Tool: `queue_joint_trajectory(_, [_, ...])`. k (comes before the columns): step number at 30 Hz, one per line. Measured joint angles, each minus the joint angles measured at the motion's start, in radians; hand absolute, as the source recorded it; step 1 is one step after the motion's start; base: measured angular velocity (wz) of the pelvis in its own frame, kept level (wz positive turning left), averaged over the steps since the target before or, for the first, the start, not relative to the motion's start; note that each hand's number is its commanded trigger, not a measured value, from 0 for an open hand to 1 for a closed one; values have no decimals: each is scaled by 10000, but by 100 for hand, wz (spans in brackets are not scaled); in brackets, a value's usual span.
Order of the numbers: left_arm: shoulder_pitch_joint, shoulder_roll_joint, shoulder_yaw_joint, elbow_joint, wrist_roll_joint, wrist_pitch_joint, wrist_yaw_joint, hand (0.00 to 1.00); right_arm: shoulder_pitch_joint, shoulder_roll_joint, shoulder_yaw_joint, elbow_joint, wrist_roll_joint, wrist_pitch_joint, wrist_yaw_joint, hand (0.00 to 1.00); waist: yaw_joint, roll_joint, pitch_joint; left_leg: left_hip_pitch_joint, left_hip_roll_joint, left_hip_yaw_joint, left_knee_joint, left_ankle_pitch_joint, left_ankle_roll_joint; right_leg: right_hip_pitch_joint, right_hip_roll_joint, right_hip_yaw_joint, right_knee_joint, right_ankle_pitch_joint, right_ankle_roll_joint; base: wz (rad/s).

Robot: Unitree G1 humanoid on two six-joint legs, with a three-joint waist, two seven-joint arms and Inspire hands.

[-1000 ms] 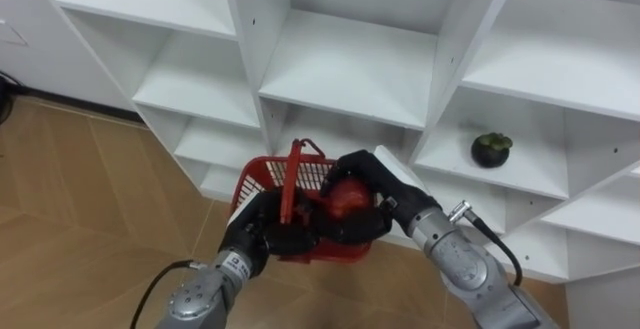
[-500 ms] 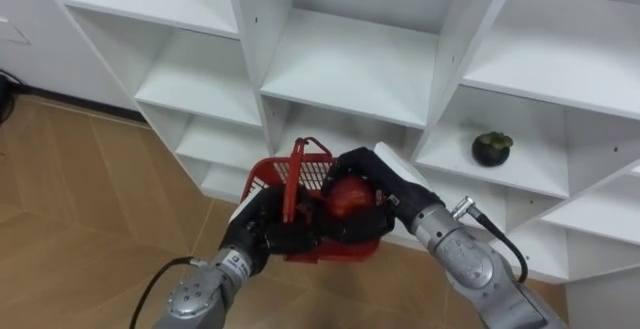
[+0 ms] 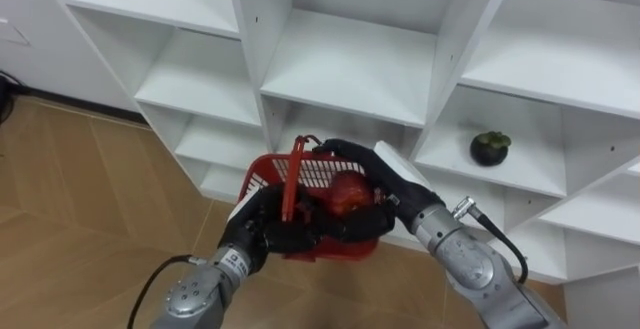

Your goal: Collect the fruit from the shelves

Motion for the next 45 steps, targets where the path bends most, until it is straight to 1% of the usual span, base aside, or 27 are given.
queue_joint_trajectory(11, [0,0,-3,-12,-11,0,0,100,92,-8,-2,-21,6,-111,0,0,-52,-26,-15,2,3,3,-4,1,0,7,4,5,-15,3,-4,0])
queue_joint_trajectory(21, [-1,-4,-15,-18,-12,0,-3,100,208,-37,0,-154,5,-109,2,0,-95,-31,-18,18,3,3,-11,1,0,22,8,13,-20,4,-4,0])
queue_joint_trajectory(27, [-3,1,0,-49,-7,0,-3,100,208,-77,11,-192,-2,-108,40,0,-63,-41,-12,17,5,3,2,1,0,15,9,23,-20,4,-5,0])
queue_joint_trajectory(31, [-3,45,67,-204,132,0,-3,100,254,-93,16,-381,-71,-116,18,0,-20,-43,-12,17,15,6,9,0,-1,12,22,36,-21,9,-12,0])
queue_joint_trajectory(35, [-4,161,60,-380,199,0,-3,100,257,-98,26,-424,-66,-196,-1,0,22,-41,-13,19,25,17,10,0,-2,12,29,39,-36,14,-21,0])
queue_joint_trajectory(38, [-4,170,60,-405,205,0,-3,100,257,-98,27,-443,-67,-196,-1,0,29,-41,-13,19,25,20,10,0,-2,12,30,39,-36,16,-23,0])
queue_joint_trajectory(42, [-4,206,73,-442,584,-1,-3,100,261,-96,2,-441,-183,-195,9,0,-4,-37,-12,26,36,38,3,0,-2,18,37,49,-26,24,-30,0])
queue_joint_trajectory(45, [0,254,52,-444,667,0,-2,100,260,-96,20,-442,-343,-196,10,0,20,-34,-10,84,61,158,-44,0,-2,20,48,133,-20,34,-35,-8])
